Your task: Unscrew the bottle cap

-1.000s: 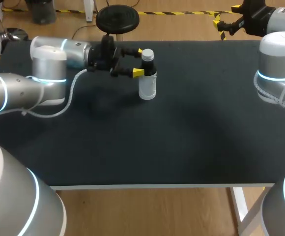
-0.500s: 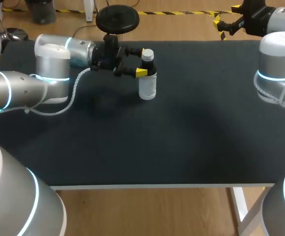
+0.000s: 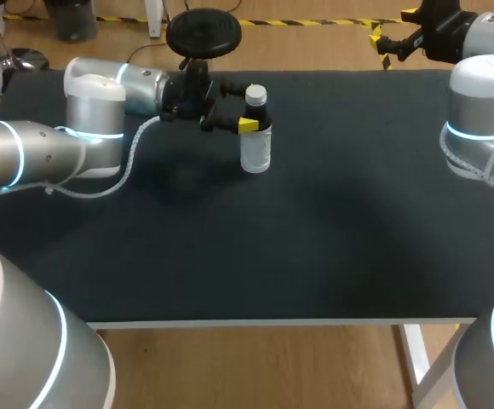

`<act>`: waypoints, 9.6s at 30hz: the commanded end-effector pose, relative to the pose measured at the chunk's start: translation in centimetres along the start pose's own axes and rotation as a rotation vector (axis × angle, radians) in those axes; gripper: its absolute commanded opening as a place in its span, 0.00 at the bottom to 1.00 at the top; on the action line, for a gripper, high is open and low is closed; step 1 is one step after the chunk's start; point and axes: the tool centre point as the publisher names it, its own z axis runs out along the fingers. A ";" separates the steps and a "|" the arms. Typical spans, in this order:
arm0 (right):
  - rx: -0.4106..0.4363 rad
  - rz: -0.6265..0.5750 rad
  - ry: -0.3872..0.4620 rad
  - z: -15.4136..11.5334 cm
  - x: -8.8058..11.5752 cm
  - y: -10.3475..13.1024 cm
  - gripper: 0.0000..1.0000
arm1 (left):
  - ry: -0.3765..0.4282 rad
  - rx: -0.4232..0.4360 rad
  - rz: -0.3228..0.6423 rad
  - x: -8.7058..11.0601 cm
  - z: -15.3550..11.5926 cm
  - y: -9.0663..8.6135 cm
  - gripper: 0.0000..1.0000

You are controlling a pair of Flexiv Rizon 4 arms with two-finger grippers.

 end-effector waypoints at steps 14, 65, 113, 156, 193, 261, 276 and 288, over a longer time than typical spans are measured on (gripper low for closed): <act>0.003 0.000 0.001 0.0 0.0 0.1 1.00 | 0.009 0.002 0.006 -0.5 0.1 -0.1 0.38; 0.003 0.000 0.001 0.0 0.0 0.1 1.00 | 0.000 0.006 0.025 -0.3 -0.6 -0.3 0.00; -0.126 0.000 0.505 0.4 6.1 1.2 1.00 | 0.000 0.006 0.025 -0.3 -0.6 -0.3 0.00; -0.138 -0.007 0.676 -0.2 22.9 1.1 1.00 | 0.000 0.006 0.025 -0.3 -0.6 -0.3 0.00; -0.134 -0.020 0.669 3.3 27.2 0.0 1.00 | 0.000 0.006 0.025 -0.3 -0.6 -0.3 0.00; -0.246 0.087 0.434 9.3 29.4 1.5 1.00 | 0.000 0.006 0.025 -0.3 -0.6 -0.3 0.00; -0.286 0.111 0.311 10.5 28.8 2.0 1.00 | 0.000 0.006 0.025 -0.3 -0.6 -0.3 0.00; -0.293 0.123 0.262 10.4 28.9 1.8 1.00 | 0.000 0.006 0.025 -0.3 -0.6 -0.3 0.00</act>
